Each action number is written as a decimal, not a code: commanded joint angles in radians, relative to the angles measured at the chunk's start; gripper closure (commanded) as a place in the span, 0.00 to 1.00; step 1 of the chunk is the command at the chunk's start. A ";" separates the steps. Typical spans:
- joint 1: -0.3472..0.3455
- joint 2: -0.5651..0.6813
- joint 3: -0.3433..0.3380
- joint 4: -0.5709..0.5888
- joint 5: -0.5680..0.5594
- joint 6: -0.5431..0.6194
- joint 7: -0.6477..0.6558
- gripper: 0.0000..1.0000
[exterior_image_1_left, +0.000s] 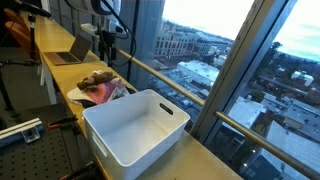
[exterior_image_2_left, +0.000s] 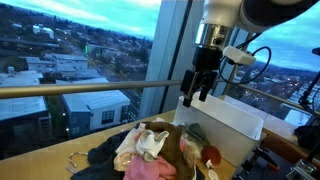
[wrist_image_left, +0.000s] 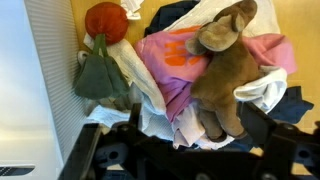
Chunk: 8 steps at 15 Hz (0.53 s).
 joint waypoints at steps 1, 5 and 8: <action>-0.044 -0.019 -0.013 0.005 0.022 -0.015 -0.064 0.00; -0.082 0.007 -0.025 0.089 -0.009 -0.030 -0.173 0.00; -0.064 0.013 -0.004 0.126 -0.016 -0.037 -0.186 0.00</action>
